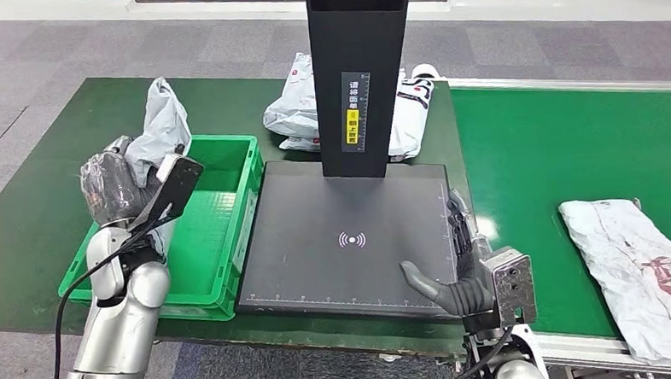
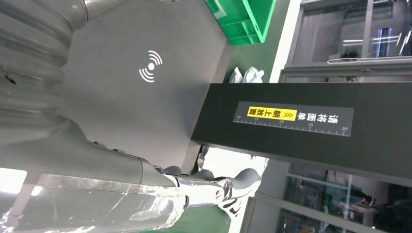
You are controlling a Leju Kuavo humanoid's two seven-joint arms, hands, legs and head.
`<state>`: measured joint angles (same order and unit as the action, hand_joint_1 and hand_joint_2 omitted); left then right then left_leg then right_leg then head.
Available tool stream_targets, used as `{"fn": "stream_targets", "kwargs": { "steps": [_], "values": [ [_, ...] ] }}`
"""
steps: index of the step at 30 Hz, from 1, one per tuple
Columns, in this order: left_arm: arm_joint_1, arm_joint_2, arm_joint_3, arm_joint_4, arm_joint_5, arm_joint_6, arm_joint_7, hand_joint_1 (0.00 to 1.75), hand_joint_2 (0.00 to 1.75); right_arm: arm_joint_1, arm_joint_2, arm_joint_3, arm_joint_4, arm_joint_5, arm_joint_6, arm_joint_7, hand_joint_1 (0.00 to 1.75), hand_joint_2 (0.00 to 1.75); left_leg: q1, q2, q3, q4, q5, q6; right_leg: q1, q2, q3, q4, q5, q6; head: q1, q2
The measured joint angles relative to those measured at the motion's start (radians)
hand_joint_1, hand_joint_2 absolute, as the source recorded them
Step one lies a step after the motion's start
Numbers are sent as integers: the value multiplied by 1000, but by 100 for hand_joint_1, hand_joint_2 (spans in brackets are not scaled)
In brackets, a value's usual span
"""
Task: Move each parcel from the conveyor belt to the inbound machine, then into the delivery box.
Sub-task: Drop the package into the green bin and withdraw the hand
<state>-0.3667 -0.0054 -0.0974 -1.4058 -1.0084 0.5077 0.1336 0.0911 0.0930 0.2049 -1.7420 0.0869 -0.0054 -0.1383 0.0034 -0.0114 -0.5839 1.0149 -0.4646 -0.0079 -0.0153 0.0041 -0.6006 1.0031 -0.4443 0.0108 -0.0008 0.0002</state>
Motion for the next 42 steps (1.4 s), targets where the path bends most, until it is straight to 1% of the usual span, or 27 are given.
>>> {"fn": "stream_targets", "kwargs": {
  "steps": [4,7,12,16,20,24,27,29,31,37,39,42],
  "values": [
    [-29,7,25,101,-42,0,36,175,175,-19,0,0,10,-2,5,4,0,175,0,0,0,0,0,0,0,0,0,0,0,0,0,0],
    [-52,14,51,162,-98,9,82,175,175,-29,0,0,18,-7,13,10,0,175,0,0,0,0,0,0,0,0,0,0,0,0,0,0],
    [-94,39,121,276,-201,31,138,172,175,-49,3,0,33,-14,25,15,0,175,0,1,0,0,0,0,0,1,0,1,0,0,0,0],
    [-118,52,171,338,-268,34,173,0,175,-64,5,0,44,-15,34,17,0,175,0,1,0,0,1,-1,0,1,0,1,0,0,0,0],
    [-131,59,208,375,-294,28,192,0,175,-75,5,0,53,-15,38,18,0,175,0,0,0,0,1,-1,0,0,0,1,0,0,0,0],
    [-136,61,226,393,-298,26,194,0,0,-78,5,0,59,-15,38,18,0,175,0,0,0,0,1,-1,0,0,0,1,0,0,0,0],
    [-139,61,231,403,-294,21,185,0,0,-78,5,0,61,-15,38,18,0,175,0,0,0,0,1,-1,0,0,0,1,0,0,0,0],
    [-140,57,235,404,-274,12,162,0,0,-78,5,0,61,-15,38,19,0,175,0,0,0,0,1,-1,0,0,0,1,0,0,0,0],
    [-142,50,238,404,-249,5,140,0,0,-78,5,0,61,-15,38,19,0,175,0,0,0,0,1,-1,0,0,0,1,0,0,0,0],
    [-149,31,240,400,-209,-12,109,0,0,-78,5,0,61,-17,39,23,0,175,0,0,0,0,1,-1,0,1,0,1,0,0,0,0],
    [-149,22,240,394,-162,-34,83,0,0,-78,5,0,61,-17,39,23,0,175,0,0,0,0,1,-1,0,0,-1,1,0,0,0,0],
    [-152,4,237,380,-39,-88,26,0,0,-76,5,-1,61,-17,39,23,0,175,0,0,0,0,1,-1,0,0,-1,1,0,0,0,0]
  ]
}}
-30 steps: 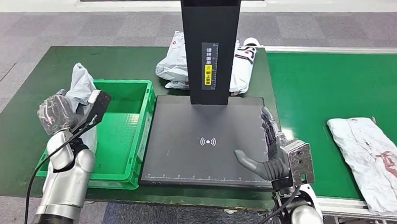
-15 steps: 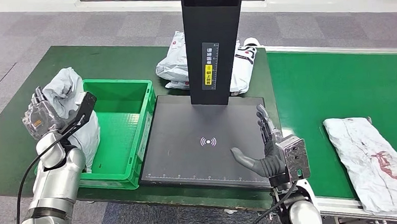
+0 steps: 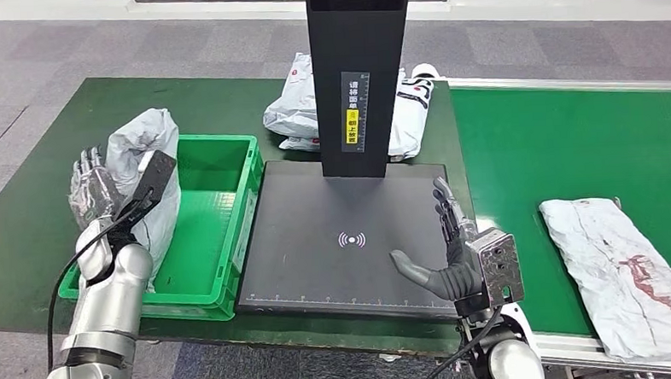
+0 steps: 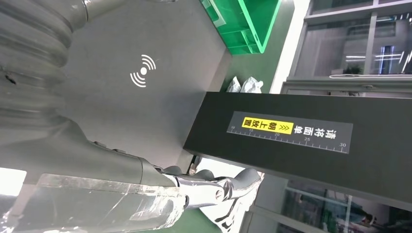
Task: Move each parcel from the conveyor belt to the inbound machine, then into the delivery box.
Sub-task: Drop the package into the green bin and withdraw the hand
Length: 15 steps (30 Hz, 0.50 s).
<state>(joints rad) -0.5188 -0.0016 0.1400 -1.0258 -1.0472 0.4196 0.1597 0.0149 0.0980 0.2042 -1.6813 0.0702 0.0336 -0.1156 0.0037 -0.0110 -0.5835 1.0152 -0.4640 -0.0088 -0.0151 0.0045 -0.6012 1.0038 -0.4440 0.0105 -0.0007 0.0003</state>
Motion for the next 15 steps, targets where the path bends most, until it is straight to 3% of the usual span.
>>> {"fn": "stream_targets", "kwargs": {
  "steps": [7,12,15],
  "values": [
    [-7,-29,-18,-28,110,-59,-46,0,0,4,0,-1,0,0,0,0,0,175,0,1,0,0,0,0,0,1,0,0,0,0,0,0],
    [-5,-49,-46,-70,483,-309,-154,0,0,4,0,-3,0,2,0,-2,0,175,0,0,0,0,0,0,0,0,0,0,0,0,0,0],
    [-1,-54,-98,-116,655,-380,-169,0,0,4,0,-4,0,2,0,-3,0,175,0,1,0,0,0,0,0,1,0,0,0,0,0,0]
  ]
}}
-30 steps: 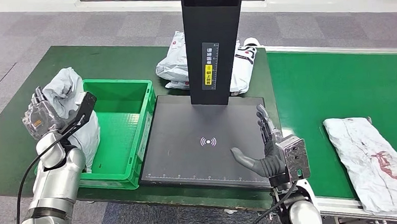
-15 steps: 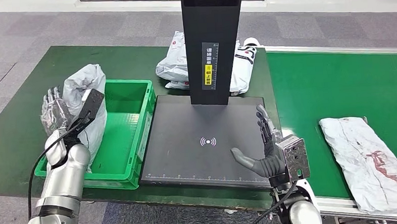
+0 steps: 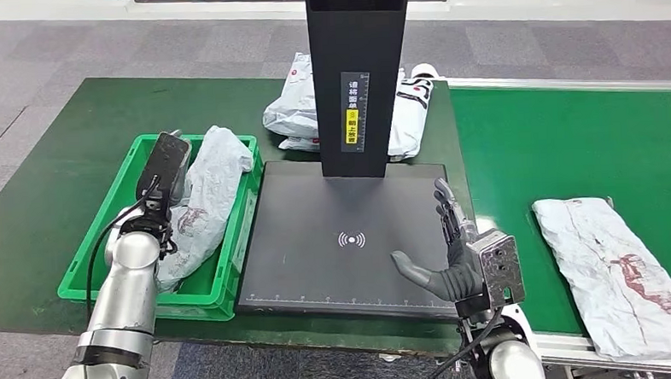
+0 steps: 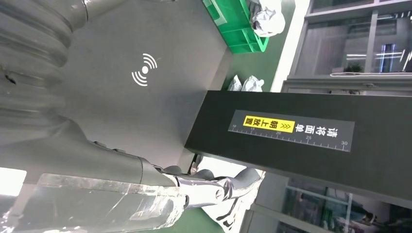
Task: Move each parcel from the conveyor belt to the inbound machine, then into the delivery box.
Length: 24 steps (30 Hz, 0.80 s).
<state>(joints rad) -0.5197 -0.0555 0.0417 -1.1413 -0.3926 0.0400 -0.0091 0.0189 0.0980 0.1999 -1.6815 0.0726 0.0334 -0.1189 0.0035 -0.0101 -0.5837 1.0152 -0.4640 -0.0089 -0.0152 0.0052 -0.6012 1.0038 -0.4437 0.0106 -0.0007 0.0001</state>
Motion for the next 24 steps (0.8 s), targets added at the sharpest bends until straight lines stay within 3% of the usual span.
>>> {"fn": "stream_targets", "kwargs": {
  "steps": [6,10,14,20,24],
  "values": [
    [10,3,-82,-74,98,-50,-4,0,0,4,0,-2,-2,2,-5,0,0,175,0,0,0,0,0,0,0,0,0,0,0,0,0,0],
    [18,7,-113,-108,119,-23,-28,0,175,7,-1,-9,-4,32,-25,27,0,175,0,0,0,0,0,0,0,0,0,0,0,0,0,0],
    [71,1,-128,-198,179,14,-80,0,175,4,-7,-50,-4,152,-83,93,0,175,0,1,0,0,0,0,0,0,0,0,0,0,0,0],
    [124,-2,-145,-283,205,20,-91,0,175,-3,-12,-96,-4,203,-88,111,0,175,0,0,0,0,0,0,0,0,0,-1,0,0,0,0],
    [177,-10,-164,-341,281,2,-158,0,175,-39,-38,-124,7,393,-94,191,0,175,0,1,0,0,0,0,0,1,0,-1,0,0,0,0]
  ]
}}
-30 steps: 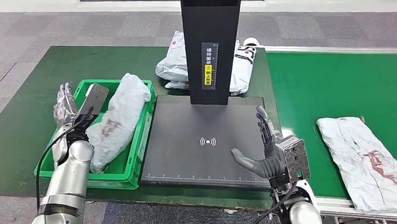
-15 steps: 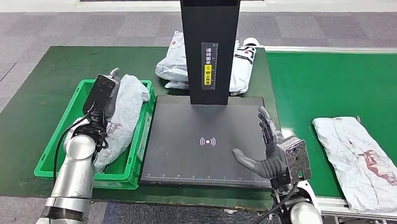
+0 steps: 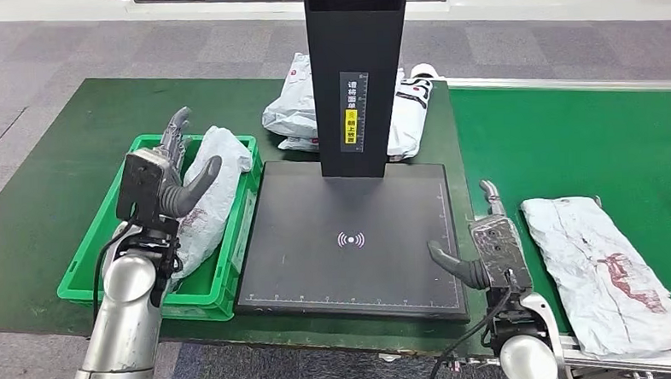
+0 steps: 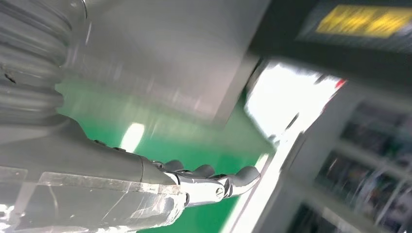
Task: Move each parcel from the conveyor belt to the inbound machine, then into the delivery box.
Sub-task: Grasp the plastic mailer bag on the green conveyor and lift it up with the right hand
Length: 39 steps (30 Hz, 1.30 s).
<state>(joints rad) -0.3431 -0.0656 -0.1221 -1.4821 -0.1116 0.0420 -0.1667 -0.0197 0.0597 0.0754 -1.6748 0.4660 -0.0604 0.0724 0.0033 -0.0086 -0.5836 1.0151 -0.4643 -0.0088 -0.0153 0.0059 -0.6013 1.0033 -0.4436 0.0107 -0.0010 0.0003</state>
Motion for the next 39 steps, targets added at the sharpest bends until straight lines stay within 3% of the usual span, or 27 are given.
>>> {"fn": "stream_targets", "kwargs": {
  "steps": [4,8,16,25,31,39],
  "values": [
    [81,-32,-68,-66,125,-40,-76,0,175,-165,-117,-74,165,184,69,83,0,175,-1,0,0,1,1,2,-1,0,1,-2,2,3,0,0],
    [121,-52,-141,-71,204,-49,-102,0,175,-314,-251,-135,409,262,72,69,0,175,-2,-6,-2,2,3,6,-2,-5,3,-4,4,6,1,0],
    [158,-64,-197,-52,266,-95,-130,0,175,-380,-414,-155,619,367,156,128,0,175,-2,-8,-4,2,3,6,-2,-6,2,-3,4,7,0,0],
    [166,-59,-203,-25,280,-98,-151,0,175,-383,-473,-150,677,393,208,138,0,175,-2,-8,-4,2,3,6,-2,-5,1,-3,4,7,1,0],
    [166,-56,-203,-8,308,-104,-158,0,175,-384,-508,-80,713,418,281,156,0,175,-2,-8,-4,2,3,6,-2,-5,1,-3,4,7,1,0],
    [169,-47,-188,23,318,-99,-178,0,175,-294,-492,12,722,391,264,170,0,175,-1,-9,-5,1,3,6,-1,-7,1,-3,3,6,1,0]
  ]
}}
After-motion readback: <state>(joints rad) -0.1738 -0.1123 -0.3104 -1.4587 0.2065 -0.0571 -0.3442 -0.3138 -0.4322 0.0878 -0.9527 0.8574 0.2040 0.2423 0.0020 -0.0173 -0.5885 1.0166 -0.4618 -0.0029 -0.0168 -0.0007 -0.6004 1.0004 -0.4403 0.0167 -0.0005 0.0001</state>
